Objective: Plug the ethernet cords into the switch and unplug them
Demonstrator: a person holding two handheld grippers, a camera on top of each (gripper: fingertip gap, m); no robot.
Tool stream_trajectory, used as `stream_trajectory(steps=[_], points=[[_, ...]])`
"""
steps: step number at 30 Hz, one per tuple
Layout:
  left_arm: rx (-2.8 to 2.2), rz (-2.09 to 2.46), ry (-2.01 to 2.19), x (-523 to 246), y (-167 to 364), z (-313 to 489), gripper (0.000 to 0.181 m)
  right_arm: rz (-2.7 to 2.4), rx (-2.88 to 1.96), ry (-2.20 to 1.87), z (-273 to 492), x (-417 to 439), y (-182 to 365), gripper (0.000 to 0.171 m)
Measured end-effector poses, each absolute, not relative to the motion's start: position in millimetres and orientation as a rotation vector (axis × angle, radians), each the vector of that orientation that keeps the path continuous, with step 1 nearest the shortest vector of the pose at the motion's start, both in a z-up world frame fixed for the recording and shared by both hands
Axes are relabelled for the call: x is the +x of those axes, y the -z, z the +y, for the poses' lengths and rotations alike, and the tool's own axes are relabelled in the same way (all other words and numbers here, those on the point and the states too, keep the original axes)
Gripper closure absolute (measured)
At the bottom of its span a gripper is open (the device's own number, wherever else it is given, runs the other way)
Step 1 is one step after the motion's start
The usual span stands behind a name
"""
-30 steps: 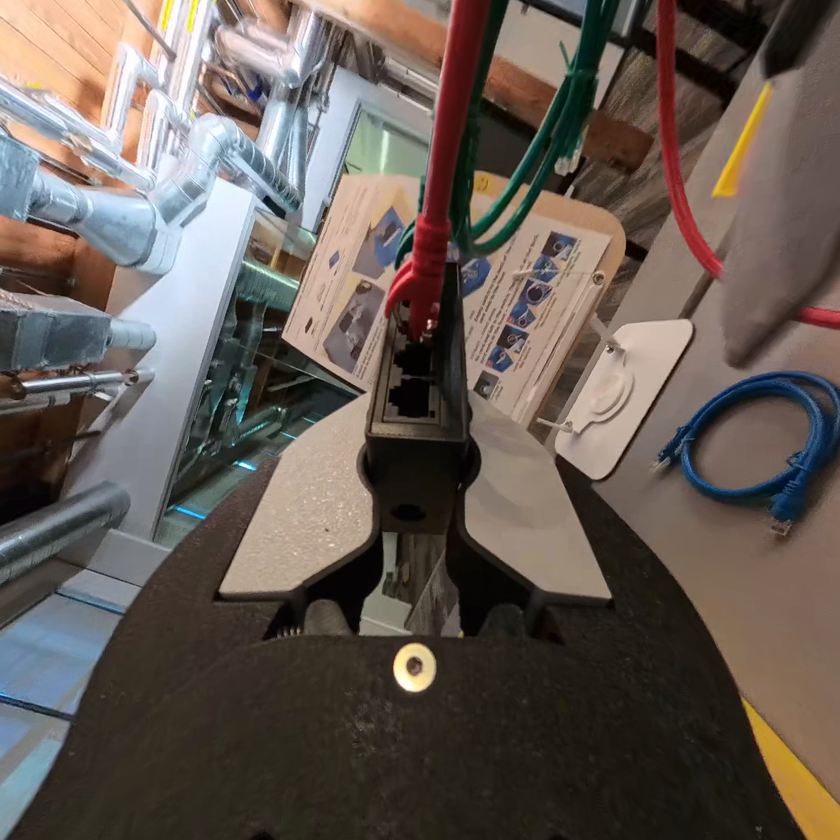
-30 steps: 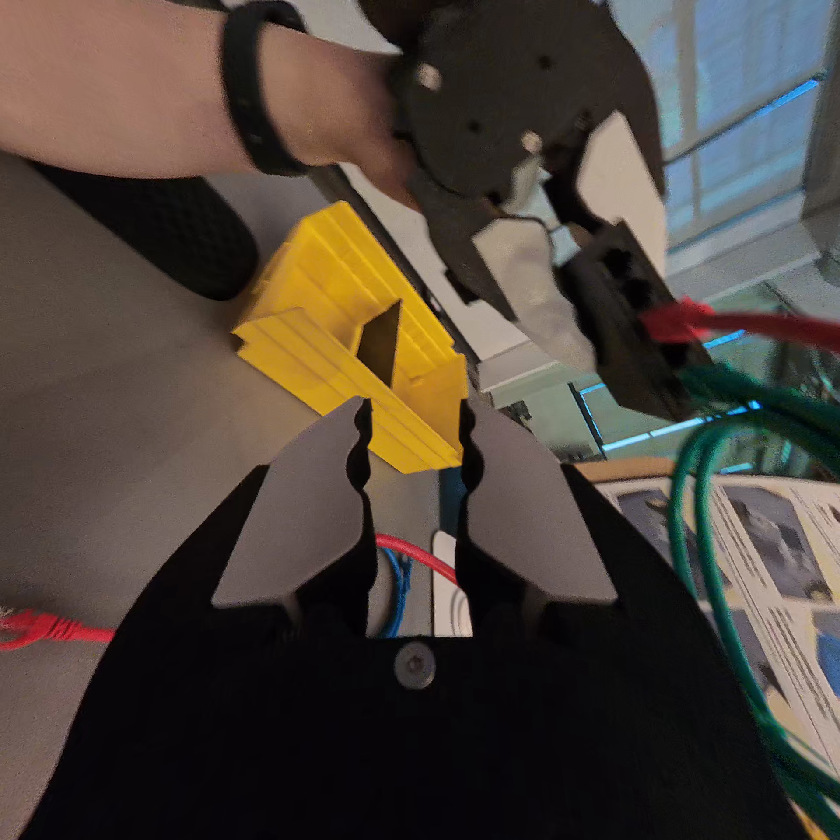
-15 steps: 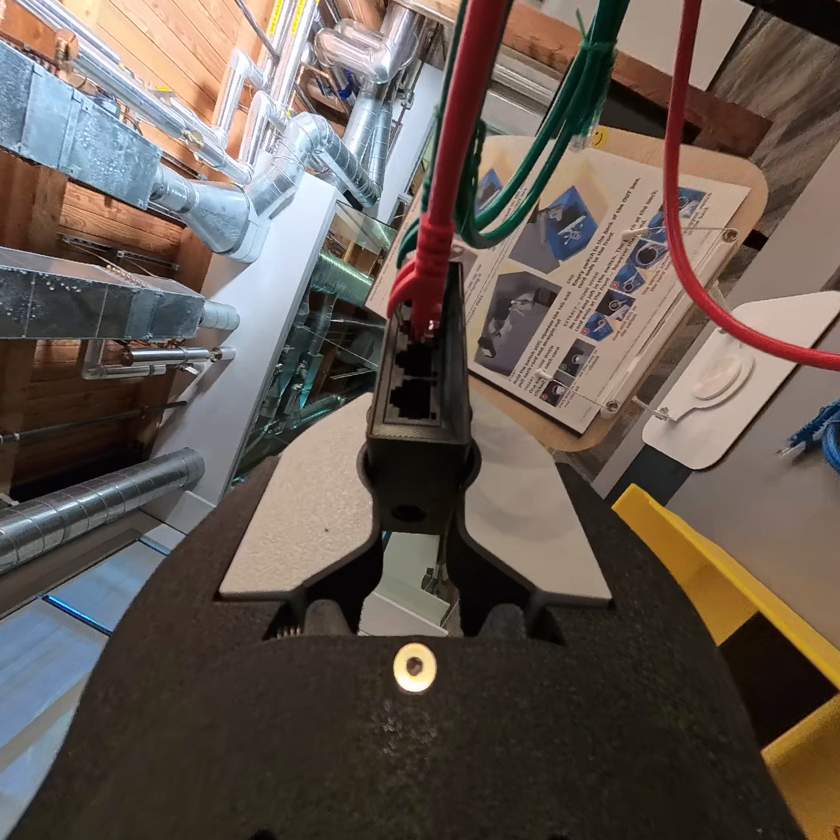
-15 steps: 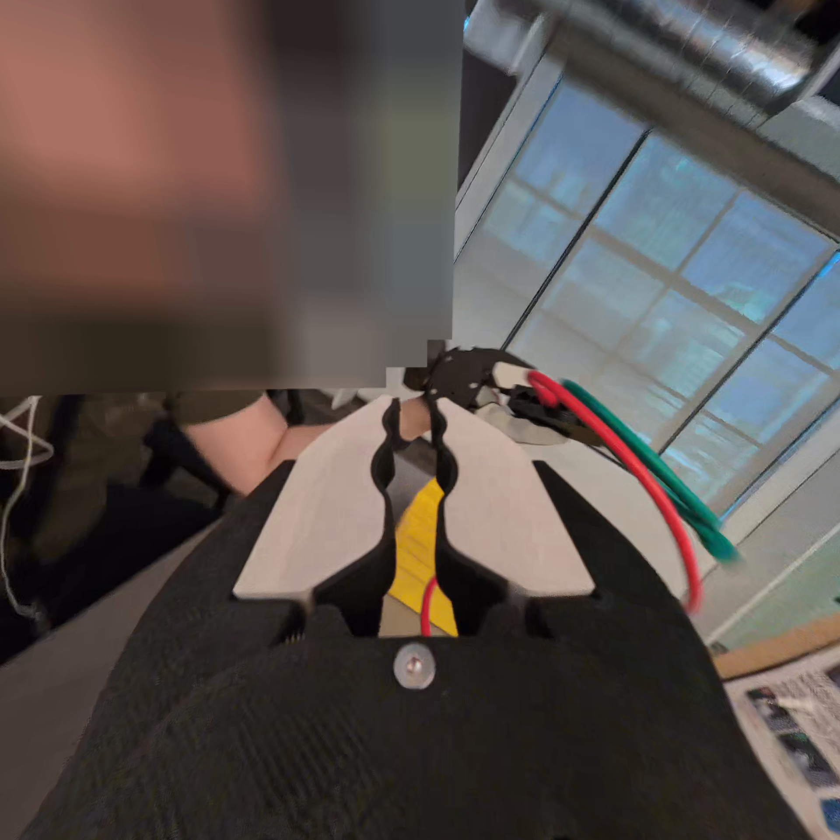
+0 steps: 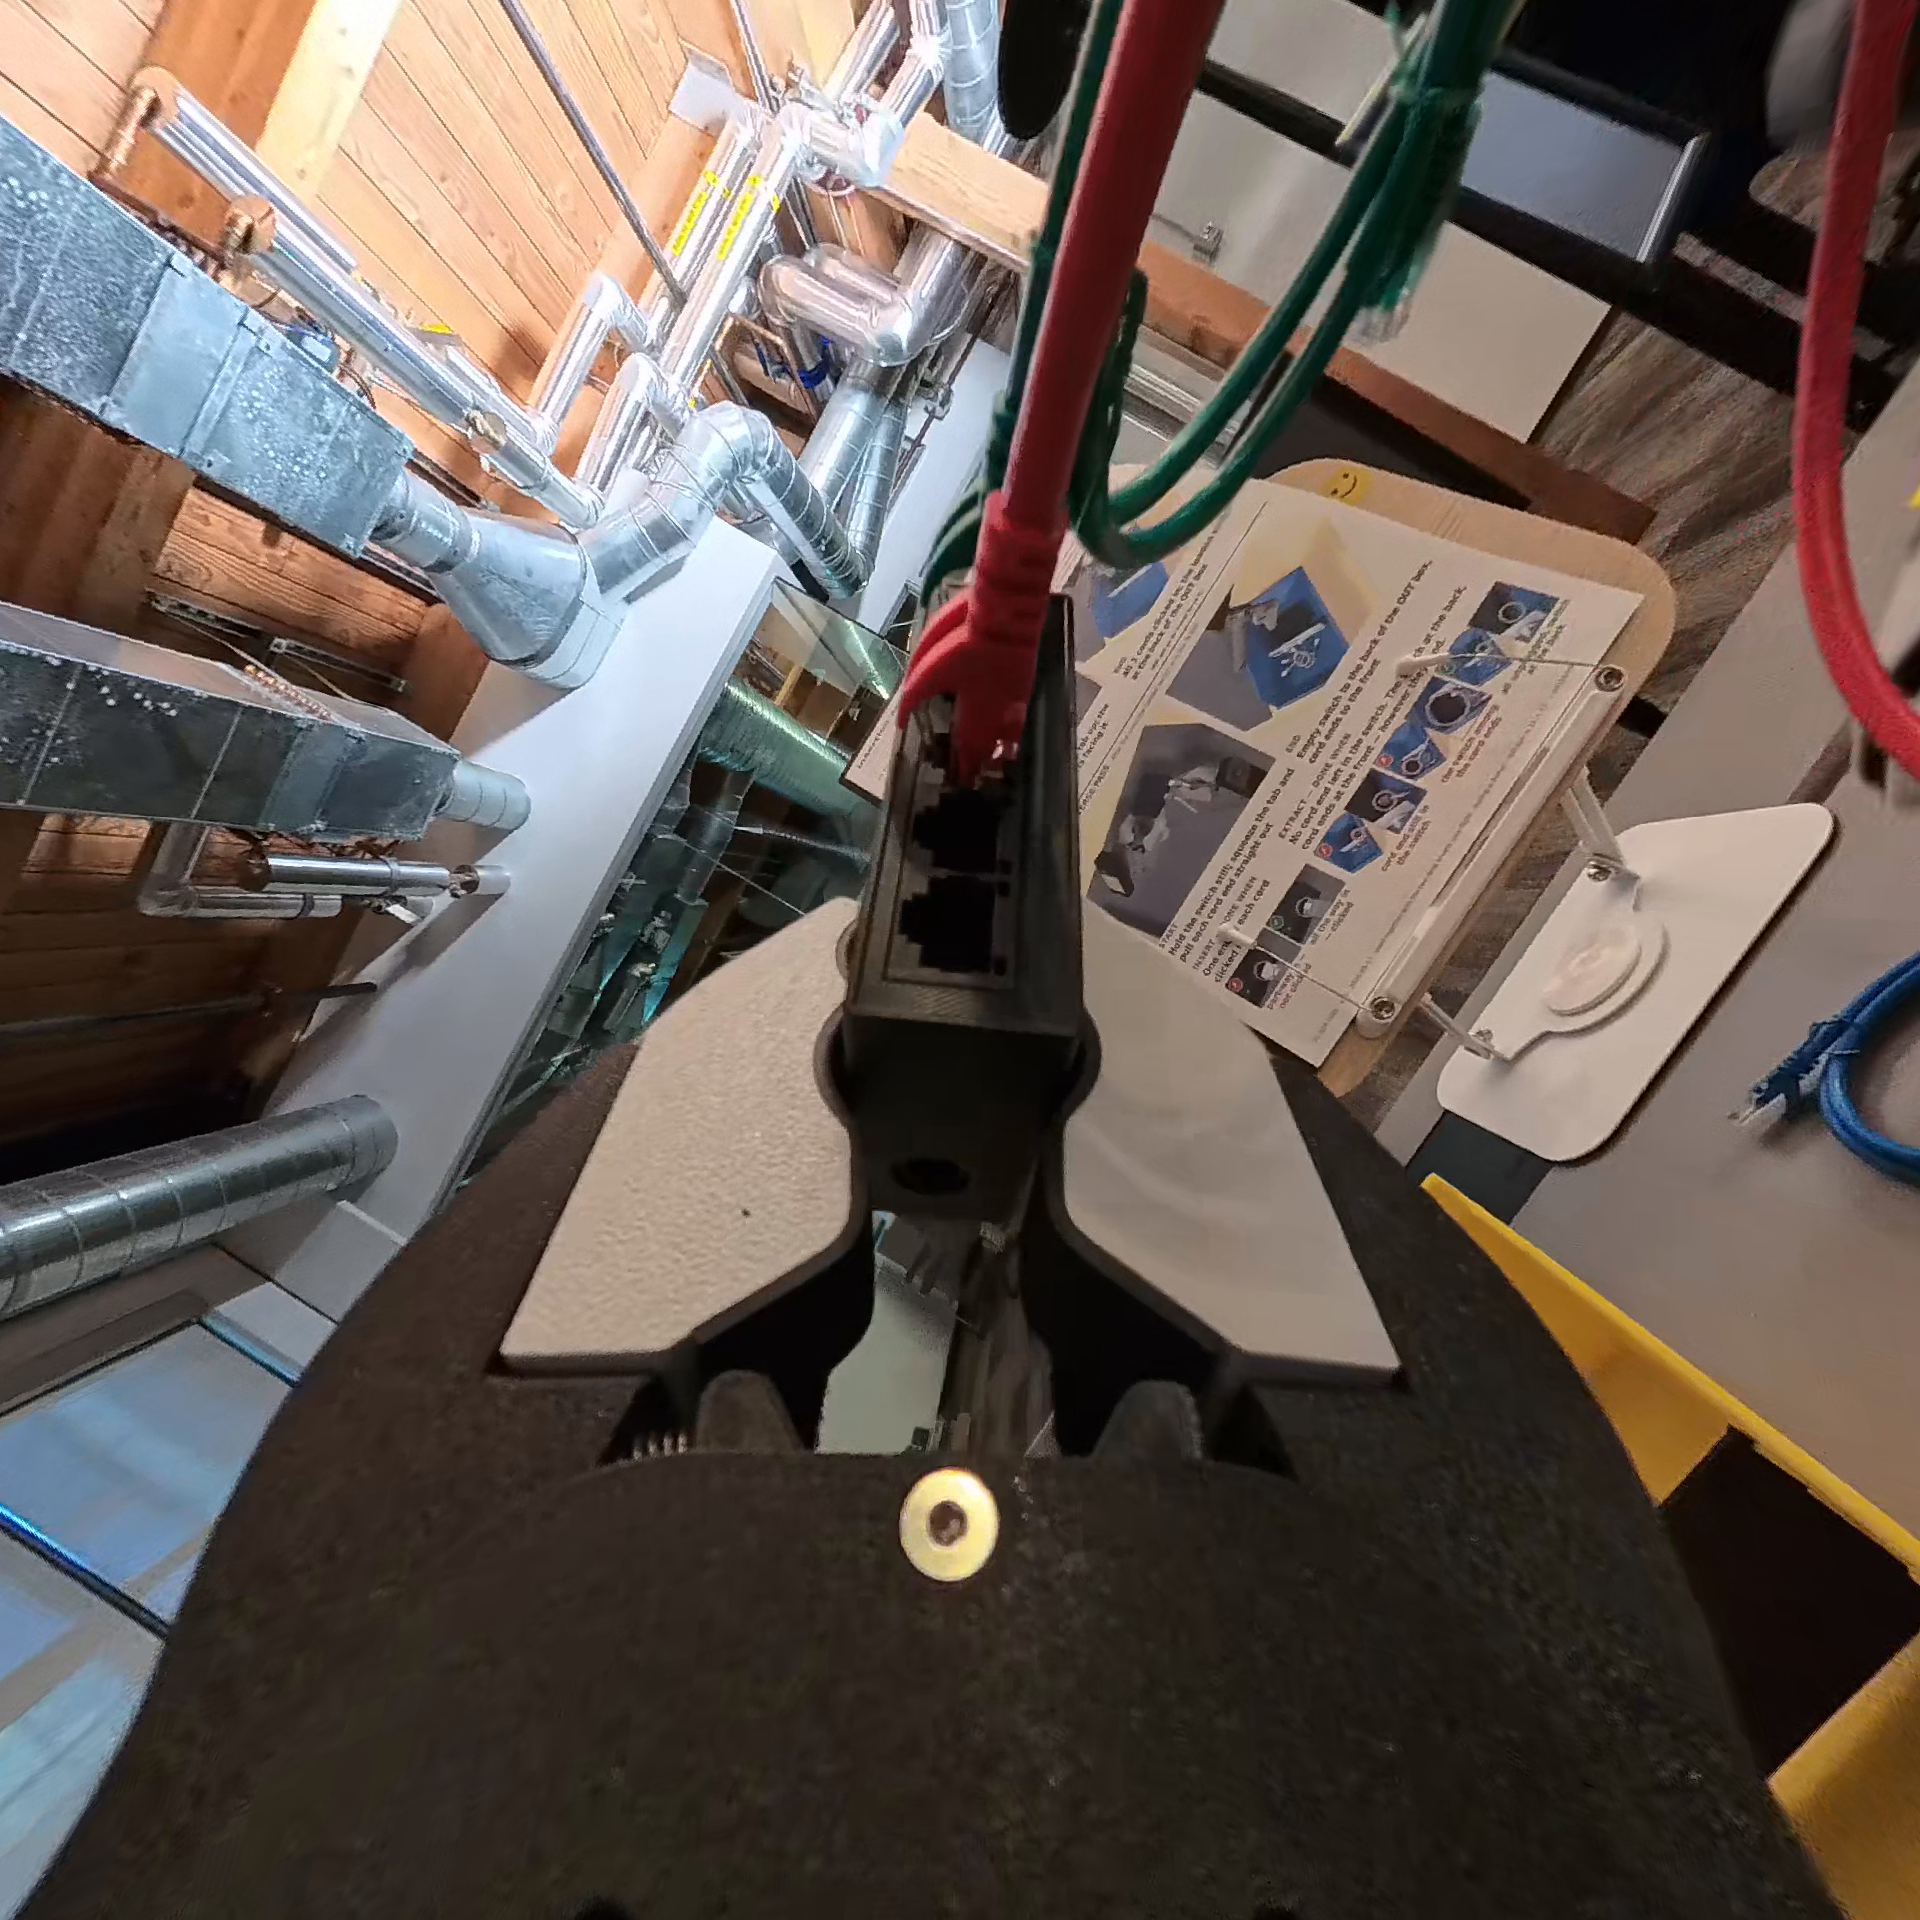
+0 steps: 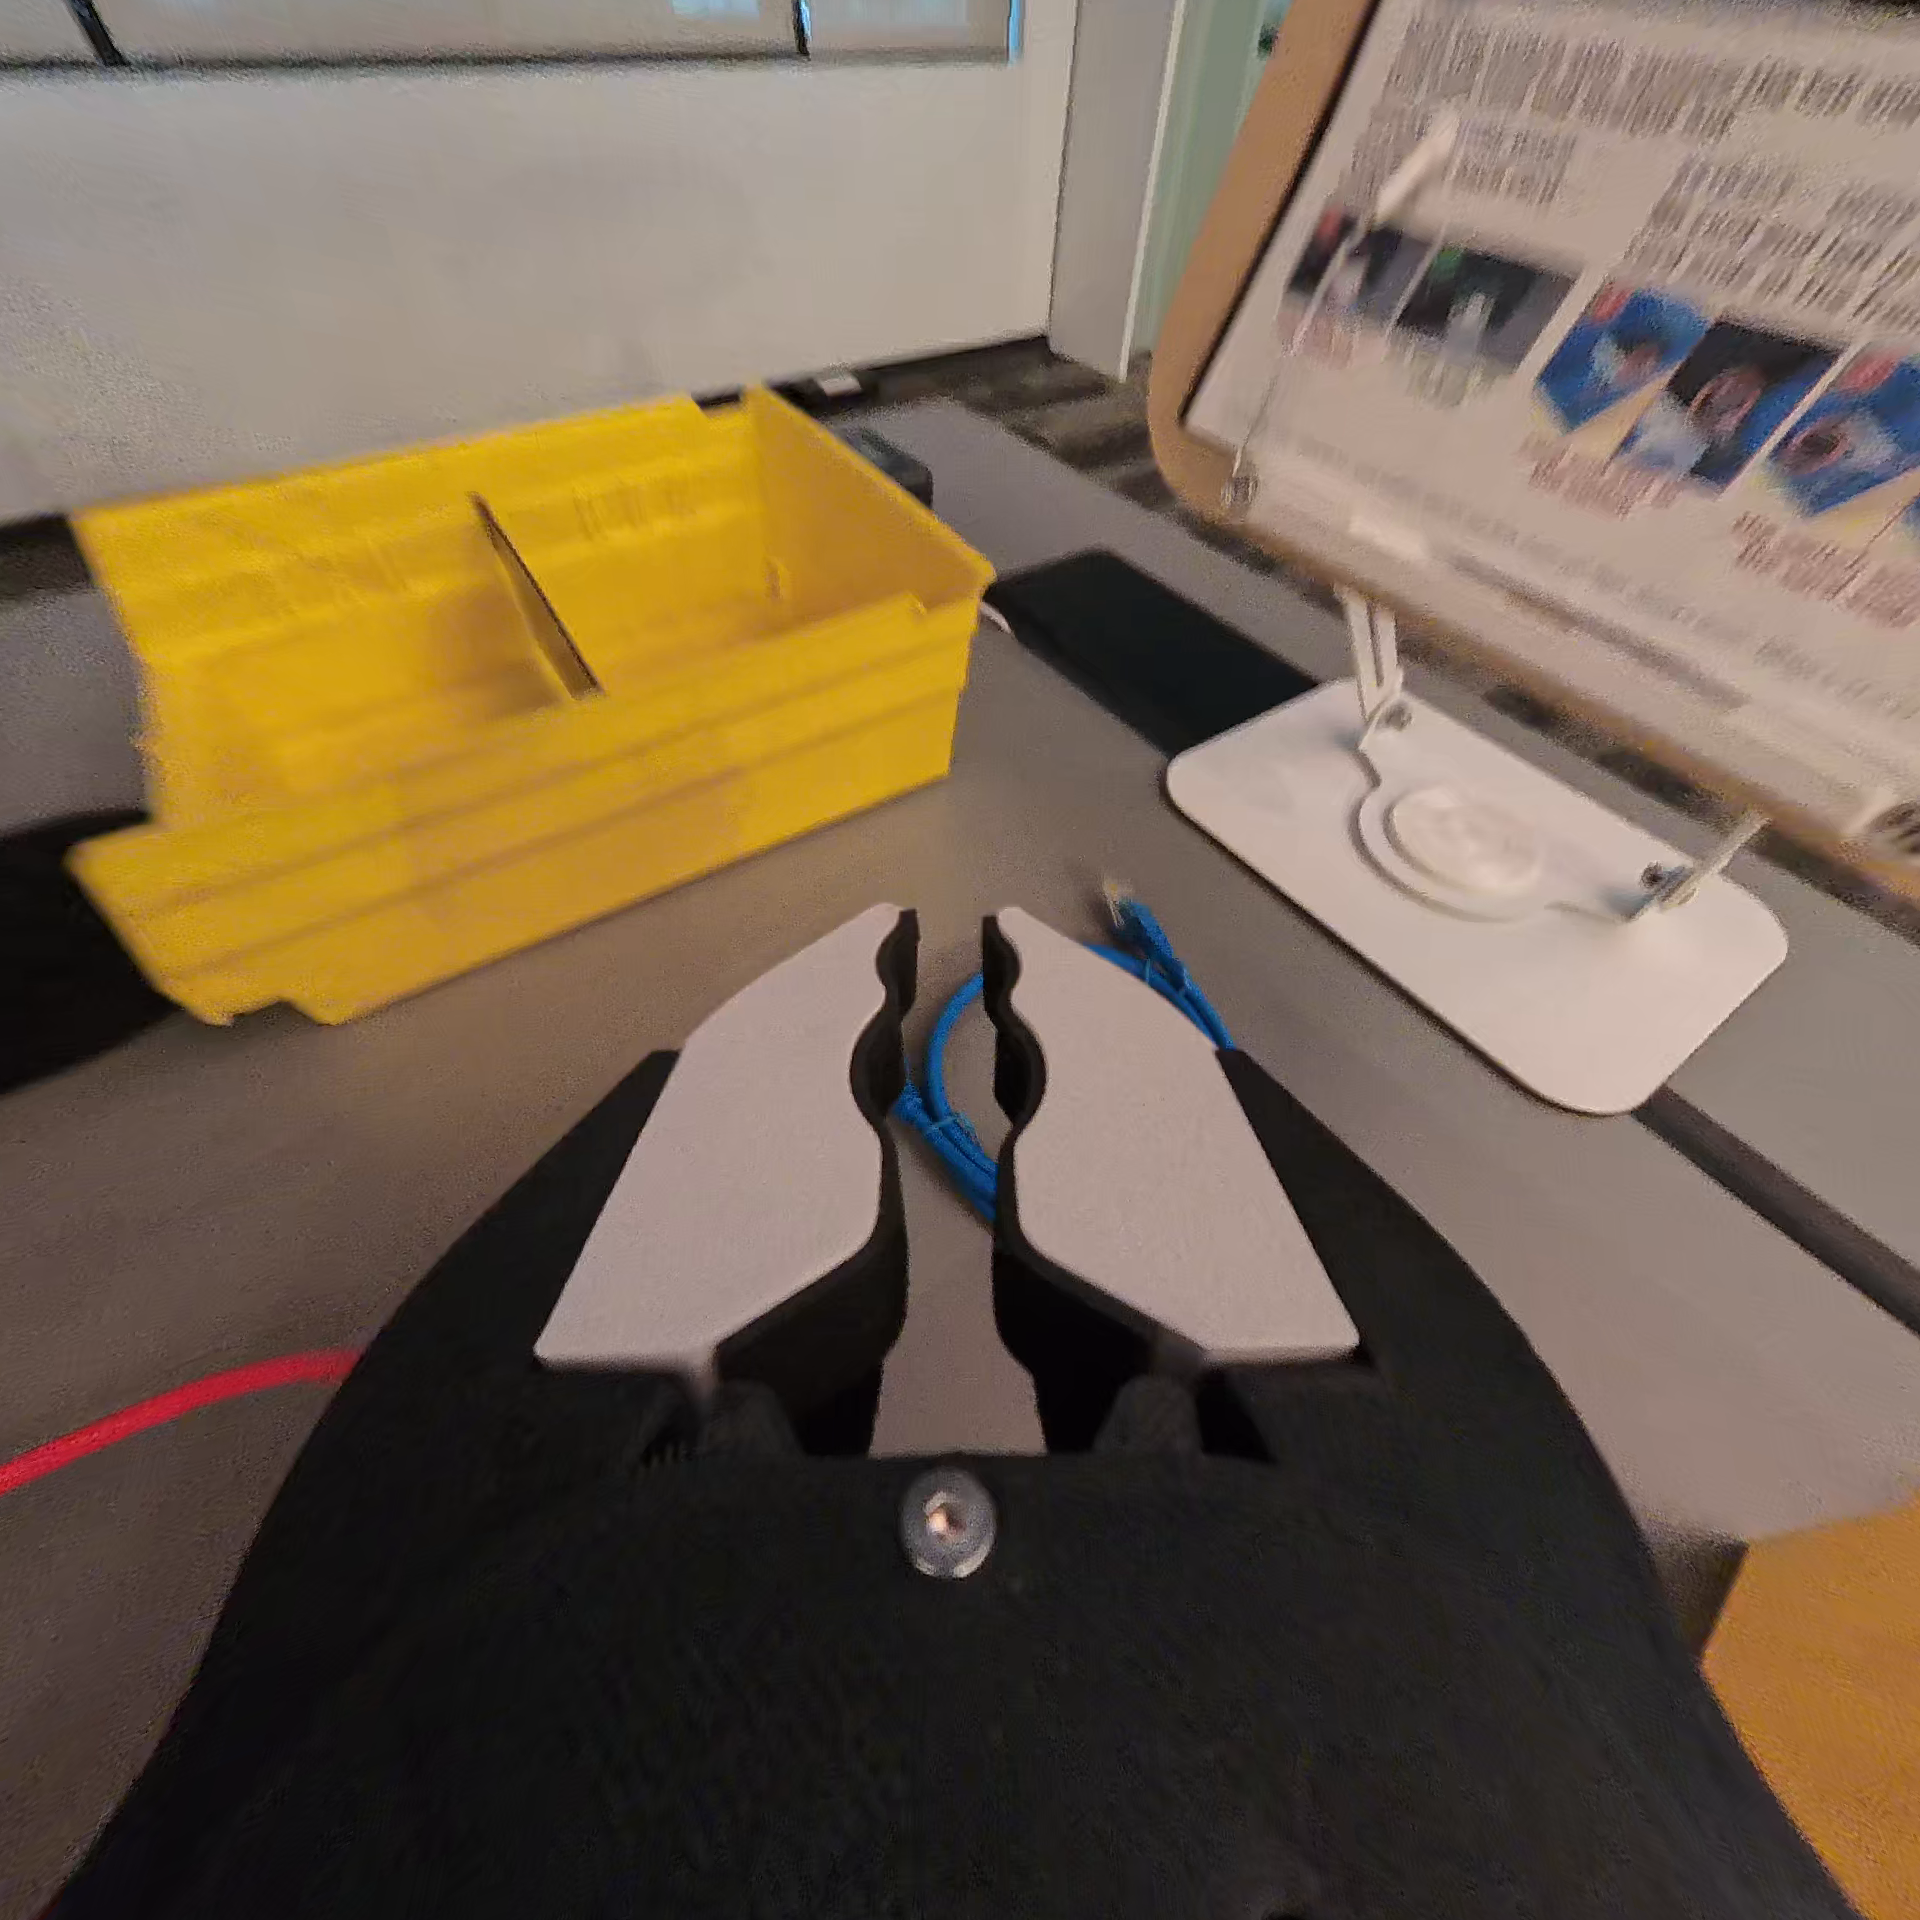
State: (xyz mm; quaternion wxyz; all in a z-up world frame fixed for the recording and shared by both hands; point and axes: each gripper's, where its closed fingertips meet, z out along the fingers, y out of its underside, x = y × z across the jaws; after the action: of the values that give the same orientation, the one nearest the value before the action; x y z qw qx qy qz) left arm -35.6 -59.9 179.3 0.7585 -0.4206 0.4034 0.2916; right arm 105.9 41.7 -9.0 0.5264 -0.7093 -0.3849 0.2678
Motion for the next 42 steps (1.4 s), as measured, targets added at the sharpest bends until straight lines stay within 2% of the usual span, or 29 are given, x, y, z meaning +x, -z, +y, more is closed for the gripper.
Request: stream_trajectory(steps=[5,9,12,16,20,25,34,42], points=[[-0.918,0.873,-0.616,-35.7,-180.2,-61.2,0.152,-1.115,-1.732,-0.268,82.5,89.0,81.0,0.151],[-0.924,0.875,-0.599,-35.7,-178.5,-59.3,0.151,-1.5,-1.584,-0.235,52.0,68.2,120.7,0.147],[-0.917,0.883,-0.595,-32.4,-178.2,-58.6,0.151,-1.474,-1.579,-0.123,61.7,69.1,122.5,0.148],[-0.895,0.884,-0.576,-28.2,-181.1,-62.6,0.151,-1.29,-1.621,-0.282,77.4,64.2,99.8,0.148],[-0.875,0.862,-0.57,-32.3,-186.7,-69.7,0.151,-1.271,-1.534,-0.08,118.1,74.2,84.4,0.151],[-0.87,0.844,-0.531,-36.5,-189.6,-72.9,0.152,-1.552,-1.51,0.043,136.8,64.3,107.1,0.148],[-0.899,0.852,-0.532,-40.3,-184.2,-66.3,0.151,-1.837,-1.642,0.013,155.2,69.9,144.4,0.136],[-0.898,0.884,-0.549,-30.3,-180.6,-62.8,0.151,-1.823,-1.775,-0.151,162.8,66.9,151.3,0.145]])
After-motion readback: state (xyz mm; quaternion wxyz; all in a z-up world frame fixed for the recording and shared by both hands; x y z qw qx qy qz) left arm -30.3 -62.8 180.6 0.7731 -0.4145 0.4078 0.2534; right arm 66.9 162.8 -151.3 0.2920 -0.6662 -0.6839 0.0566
